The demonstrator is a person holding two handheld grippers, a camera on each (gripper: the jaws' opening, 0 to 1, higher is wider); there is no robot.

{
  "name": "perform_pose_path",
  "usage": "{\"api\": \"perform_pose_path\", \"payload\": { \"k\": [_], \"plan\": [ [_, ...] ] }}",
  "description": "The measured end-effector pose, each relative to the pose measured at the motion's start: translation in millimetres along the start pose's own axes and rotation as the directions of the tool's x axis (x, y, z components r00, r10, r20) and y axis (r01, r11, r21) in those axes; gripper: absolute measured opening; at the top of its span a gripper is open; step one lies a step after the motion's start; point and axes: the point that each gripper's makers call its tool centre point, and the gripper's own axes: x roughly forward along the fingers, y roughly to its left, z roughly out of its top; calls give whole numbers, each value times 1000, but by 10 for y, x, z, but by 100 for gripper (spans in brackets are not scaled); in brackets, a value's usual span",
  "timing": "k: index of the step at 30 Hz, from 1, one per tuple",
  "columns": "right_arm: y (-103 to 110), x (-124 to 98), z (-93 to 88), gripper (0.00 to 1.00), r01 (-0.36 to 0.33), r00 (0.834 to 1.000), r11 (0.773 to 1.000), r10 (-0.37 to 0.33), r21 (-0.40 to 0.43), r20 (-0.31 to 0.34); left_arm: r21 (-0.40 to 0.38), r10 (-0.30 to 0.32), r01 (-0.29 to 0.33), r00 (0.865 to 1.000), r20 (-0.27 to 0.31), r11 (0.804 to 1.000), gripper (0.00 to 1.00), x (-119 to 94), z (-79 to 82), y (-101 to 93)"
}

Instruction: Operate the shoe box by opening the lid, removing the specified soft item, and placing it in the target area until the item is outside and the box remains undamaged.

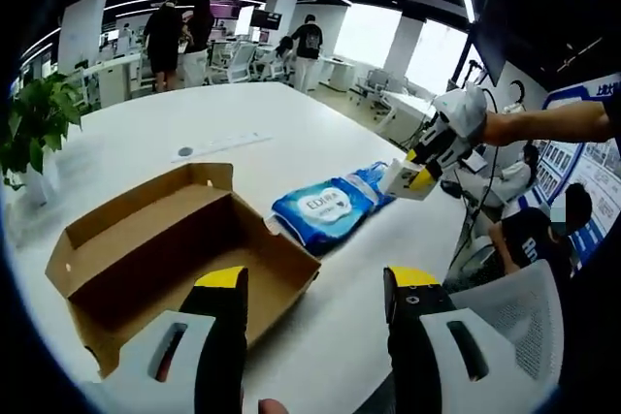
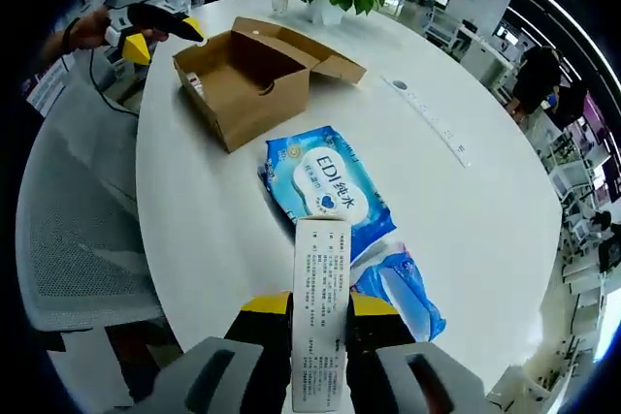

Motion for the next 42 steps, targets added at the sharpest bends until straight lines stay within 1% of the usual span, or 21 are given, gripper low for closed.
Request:
{"api": "perform_pose_path", "payload": {
  "k": [5,8,14,19,23,29,32,37,42],
  "plan": [
    [-148,15,25,16,4,1000,1000,-4,-4,1,-12,15,-15,1000,2,1000,58,-24,6,50],
    [-234,18,63,16,6,1000,1000,-6,-23,-2,-20,28,-28,1000,2,999,58,-59,-6,106],
    [-486,18,185,16,17,1000,997,-18,-78,-14,-45,60,-60,998,5,997,58,-146,-39,221],
    [-747,10,295,16,45,998,988,-49,-148,-27,-69,87,-86,996,6,994,58,-240,-95,330],
    [-965,12,362,16,62,995,971,-78,-230,-59,-85,112,-111,994,5,990,58,-307,-131,419],
    [-1252,24,519,17,80,993,965,-97,-250,-60,-103,137,-135,990,15,985,58,-394,-123,493],
    [-1350,46,568,17,82,992,961,-103,-265,-66,-108,150,-148,989,13,983,58,-449,-145,538],
    [-1471,104,636,17,83,992,959,-106,-272,-71,-120,168,-166,986,9,979,58,-516,-184,619],
    [-1543,180,660,17,79,992,959,-103,-271,-76,-129,181,-178,983,7,975,58,-551,-204,662]
  ]
}}
